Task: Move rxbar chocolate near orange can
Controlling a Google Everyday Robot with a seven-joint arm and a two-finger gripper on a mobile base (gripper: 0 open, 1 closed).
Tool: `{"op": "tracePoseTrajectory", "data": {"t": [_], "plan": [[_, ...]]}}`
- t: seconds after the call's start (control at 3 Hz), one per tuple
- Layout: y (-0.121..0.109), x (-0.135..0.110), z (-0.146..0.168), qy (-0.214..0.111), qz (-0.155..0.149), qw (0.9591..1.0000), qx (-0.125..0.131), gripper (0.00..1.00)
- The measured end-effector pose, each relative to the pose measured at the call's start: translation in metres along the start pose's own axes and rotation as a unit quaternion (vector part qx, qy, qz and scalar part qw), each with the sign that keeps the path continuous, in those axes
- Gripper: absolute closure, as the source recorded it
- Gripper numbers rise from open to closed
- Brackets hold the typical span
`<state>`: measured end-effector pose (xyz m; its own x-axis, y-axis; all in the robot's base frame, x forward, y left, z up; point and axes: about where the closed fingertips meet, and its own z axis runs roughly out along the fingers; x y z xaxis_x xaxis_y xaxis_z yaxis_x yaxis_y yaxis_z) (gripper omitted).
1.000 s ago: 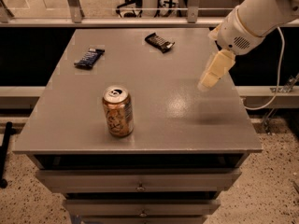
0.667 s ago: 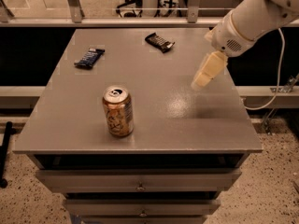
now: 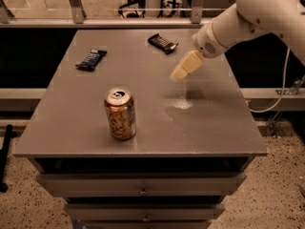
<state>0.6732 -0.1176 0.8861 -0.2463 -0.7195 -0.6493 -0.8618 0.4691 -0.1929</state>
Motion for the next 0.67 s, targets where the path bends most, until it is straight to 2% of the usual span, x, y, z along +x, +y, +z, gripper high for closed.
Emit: {"op": "tracePoseTrajectory", "data": {"t": [0.33,0.67], "plan": [[-0.024,-0.017,0.035,-0.042,0.039,0.9983,0.01,0.0],[-0.047,-0.03,0.059,-0.077,0.072,0.9942,0.018,0.0]]}}
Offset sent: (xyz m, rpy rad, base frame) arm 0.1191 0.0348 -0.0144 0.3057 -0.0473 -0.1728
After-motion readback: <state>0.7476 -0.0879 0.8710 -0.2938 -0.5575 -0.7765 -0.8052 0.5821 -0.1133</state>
